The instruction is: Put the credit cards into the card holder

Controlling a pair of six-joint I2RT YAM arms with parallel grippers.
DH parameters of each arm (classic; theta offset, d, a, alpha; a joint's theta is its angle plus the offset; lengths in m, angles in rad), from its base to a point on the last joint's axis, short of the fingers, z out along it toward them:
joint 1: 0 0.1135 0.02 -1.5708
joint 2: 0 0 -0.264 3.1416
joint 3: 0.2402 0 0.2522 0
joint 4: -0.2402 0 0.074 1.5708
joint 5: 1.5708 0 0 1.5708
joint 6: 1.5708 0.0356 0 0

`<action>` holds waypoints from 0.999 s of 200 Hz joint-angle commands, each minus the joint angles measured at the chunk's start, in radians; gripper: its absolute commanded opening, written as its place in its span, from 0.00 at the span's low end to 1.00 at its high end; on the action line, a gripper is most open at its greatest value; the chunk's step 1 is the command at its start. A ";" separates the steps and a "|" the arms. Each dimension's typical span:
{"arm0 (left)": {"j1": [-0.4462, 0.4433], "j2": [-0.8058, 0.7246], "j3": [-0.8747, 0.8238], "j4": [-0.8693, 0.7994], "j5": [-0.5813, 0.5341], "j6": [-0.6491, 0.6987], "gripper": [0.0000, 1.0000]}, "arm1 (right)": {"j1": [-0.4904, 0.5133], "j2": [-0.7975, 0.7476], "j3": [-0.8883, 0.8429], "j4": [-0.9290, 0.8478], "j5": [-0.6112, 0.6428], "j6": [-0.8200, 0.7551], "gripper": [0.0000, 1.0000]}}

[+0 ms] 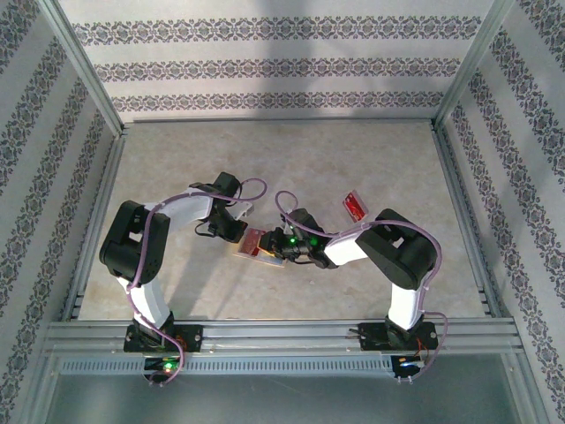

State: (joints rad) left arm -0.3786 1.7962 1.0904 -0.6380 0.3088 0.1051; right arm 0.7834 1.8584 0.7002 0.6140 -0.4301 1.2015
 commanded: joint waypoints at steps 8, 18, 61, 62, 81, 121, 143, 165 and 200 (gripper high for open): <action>-0.018 0.016 -0.007 -0.002 0.011 0.006 0.04 | 0.005 0.033 0.008 -0.102 0.019 -0.025 0.17; -0.019 0.015 -0.005 -0.003 0.008 0.005 0.04 | 0.007 0.044 0.019 -0.100 0.017 -0.022 0.14; -0.019 0.010 -0.005 -0.005 0.010 0.003 0.04 | 0.012 0.069 0.063 -0.112 0.002 -0.025 0.08; -0.019 0.009 -0.005 -0.004 0.009 0.004 0.04 | 0.012 0.070 0.063 -0.112 0.002 -0.025 0.08; -0.018 0.007 -0.008 -0.002 0.014 0.002 0.04 | 0.017 0.069 0.078 -0.129 0.005 -0.033 0.08; -0.018 -0.006 0.000 -0.012 0.001 0.000 0.04 | 0.019 0.037 0.076 -0.144 -0.003 -0.031 0.13; -0.018 -0.024 -0.001 -0.009 0.002 -0.001 0.04 | 0.018 -0.041 0.065 -0.206 0.009 -0.061 0.19; -0.017 -0.035 0.000 -0.010 -0.018 0.004 0.04 | 0.010 -0.120 0.051 -0.283 0.025 -0.091 0.23; -0.017 -0.055 0.033 -0.031 -0.023 0.011 0.09 | -0.014 -0.218 0.011 -0.348 0.034 -0.121 0.25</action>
State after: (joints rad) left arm -0.3801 1.7885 1.0904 -0.6392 0.3012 0.1051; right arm 0.7872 1.7027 0.7395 0.3611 -0.4210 1.1343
